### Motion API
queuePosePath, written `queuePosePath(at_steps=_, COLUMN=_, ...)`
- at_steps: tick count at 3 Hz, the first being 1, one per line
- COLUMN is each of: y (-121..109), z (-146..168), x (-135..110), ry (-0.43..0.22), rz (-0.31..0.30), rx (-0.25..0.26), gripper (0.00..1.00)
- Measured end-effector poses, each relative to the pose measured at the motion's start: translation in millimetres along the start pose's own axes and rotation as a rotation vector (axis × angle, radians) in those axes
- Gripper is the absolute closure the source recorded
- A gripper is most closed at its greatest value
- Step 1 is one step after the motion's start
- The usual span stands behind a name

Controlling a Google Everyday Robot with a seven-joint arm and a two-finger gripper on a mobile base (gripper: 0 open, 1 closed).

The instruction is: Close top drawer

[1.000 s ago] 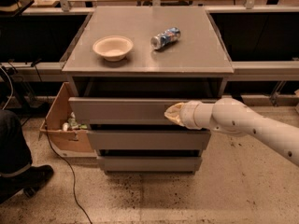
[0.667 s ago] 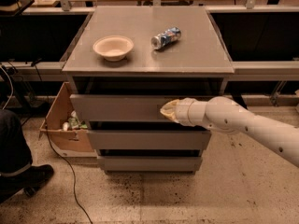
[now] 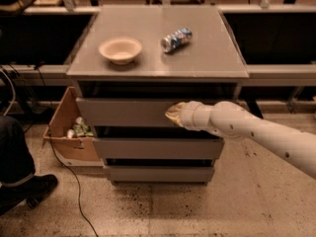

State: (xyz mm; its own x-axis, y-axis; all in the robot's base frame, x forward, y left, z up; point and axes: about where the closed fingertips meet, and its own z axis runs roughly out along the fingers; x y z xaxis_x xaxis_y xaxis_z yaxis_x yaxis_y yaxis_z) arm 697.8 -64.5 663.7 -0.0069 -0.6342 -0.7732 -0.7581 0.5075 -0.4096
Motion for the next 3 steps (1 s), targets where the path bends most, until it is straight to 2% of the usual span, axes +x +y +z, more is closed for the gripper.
queuePosePath(at_steps=1, y=-4.2, z=12.5, x=-8.9, ry=-0.028, rz=0.010, rx=0.022, gripper=1.00)
queuePosePath(at_steps=2, y=-1.8, z=10.4, x=-8.9, ry=-0.028, rz=0.010, rx=0.022, gripper=1.00)
queuePosePath(at_steps=3, y=6.7, z=-2.2, x=-5.7, ry=-0.030, rz=0.034, rx=-0.029, gripper=1.00)
